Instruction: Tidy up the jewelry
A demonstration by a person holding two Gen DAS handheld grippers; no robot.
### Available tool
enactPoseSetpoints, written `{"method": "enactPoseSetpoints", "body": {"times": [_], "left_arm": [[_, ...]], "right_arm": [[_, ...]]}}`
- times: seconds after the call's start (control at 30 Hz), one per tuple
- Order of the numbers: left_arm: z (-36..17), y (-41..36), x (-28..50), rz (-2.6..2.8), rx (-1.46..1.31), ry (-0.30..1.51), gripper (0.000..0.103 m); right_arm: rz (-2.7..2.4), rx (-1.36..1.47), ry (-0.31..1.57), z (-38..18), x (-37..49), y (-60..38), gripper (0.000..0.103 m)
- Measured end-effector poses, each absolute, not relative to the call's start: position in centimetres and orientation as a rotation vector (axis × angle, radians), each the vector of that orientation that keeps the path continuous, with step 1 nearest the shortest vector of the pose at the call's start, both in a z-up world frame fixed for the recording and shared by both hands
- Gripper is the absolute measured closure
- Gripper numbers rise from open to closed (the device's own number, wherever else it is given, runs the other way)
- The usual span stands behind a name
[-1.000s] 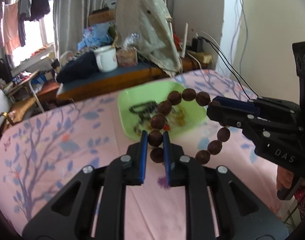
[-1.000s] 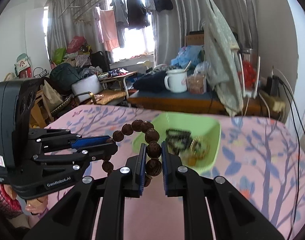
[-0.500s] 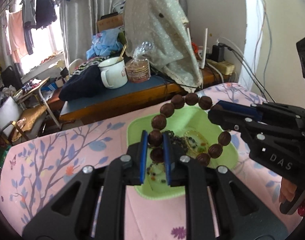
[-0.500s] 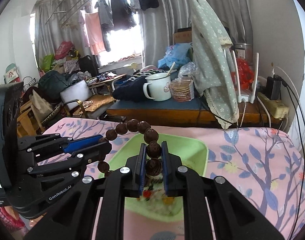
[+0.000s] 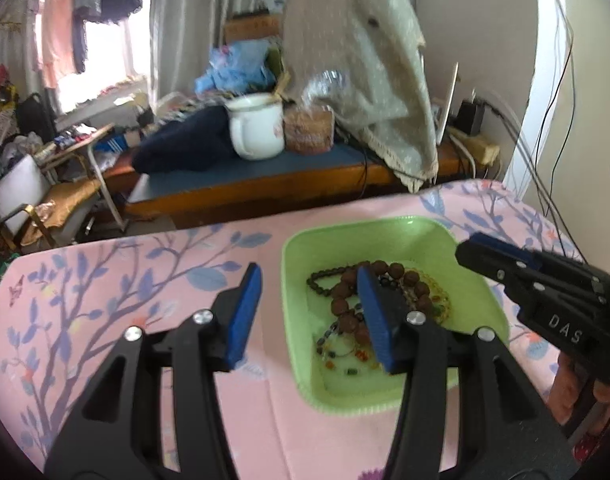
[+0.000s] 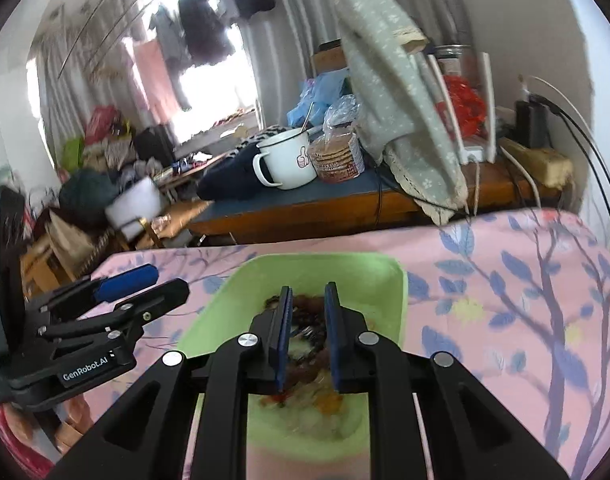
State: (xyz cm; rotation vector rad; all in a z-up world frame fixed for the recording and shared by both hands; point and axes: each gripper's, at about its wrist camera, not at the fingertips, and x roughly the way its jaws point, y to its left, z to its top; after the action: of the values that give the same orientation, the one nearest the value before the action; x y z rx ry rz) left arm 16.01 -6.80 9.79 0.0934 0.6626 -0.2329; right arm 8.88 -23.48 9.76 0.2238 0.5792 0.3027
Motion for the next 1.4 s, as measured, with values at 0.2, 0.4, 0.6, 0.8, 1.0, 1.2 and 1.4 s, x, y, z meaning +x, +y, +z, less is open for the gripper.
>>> {"method": "enactPoseSetpoints", "body": {"times": [0.2, 0.4, 0.6, 0.8, 1.0, 1.2, 1.4], "left_arm": [[9.8, -5.1, 10.3, -0.203, 0.076, 0.614, 0.037], [9.0, -4.0, 5.5, -0.178, 0.081, 0.632, 0.034], [10.0, -4.2, 1.9, -0.157, 0.106, 0.597, 0.030], [11.9, -3.5, -0.9, -0.121, 0.077, 0.517, 0.007], [12.3, -3.1, -1.8, -0.134, 0.056, 0.537, 0.006], [12.2, -3.1, -2.3, -0.114, 0.084, 0.578, 0.006], [13.2, -3.0, -3.2, -0.085, 0.106, 0.527, 0.006]], "right_arm": [[0.240, 0.295, 0.548, 9.2, 1.6, -21.9, 0.103], [0.193, 0.347, 0.572, 7.0, -4.2, -20.8, 0.103], [0.208, 0.320, 0.590, 8.5, -6.5, -20.0, 0.076], [0.206, 0.267, 0.529, 11.1, -9.2, -19.1, 0.069], [0.181, 0.248, 0.497, 12.5, -10.9, -18.4, 0.067], [0.091, 0.302, 0.462, 13.2, -11.7, -18.8, 0.043], [0.096, 0.271, 0.458, 14.1, -11.8, -18.5, 0.042]]}}
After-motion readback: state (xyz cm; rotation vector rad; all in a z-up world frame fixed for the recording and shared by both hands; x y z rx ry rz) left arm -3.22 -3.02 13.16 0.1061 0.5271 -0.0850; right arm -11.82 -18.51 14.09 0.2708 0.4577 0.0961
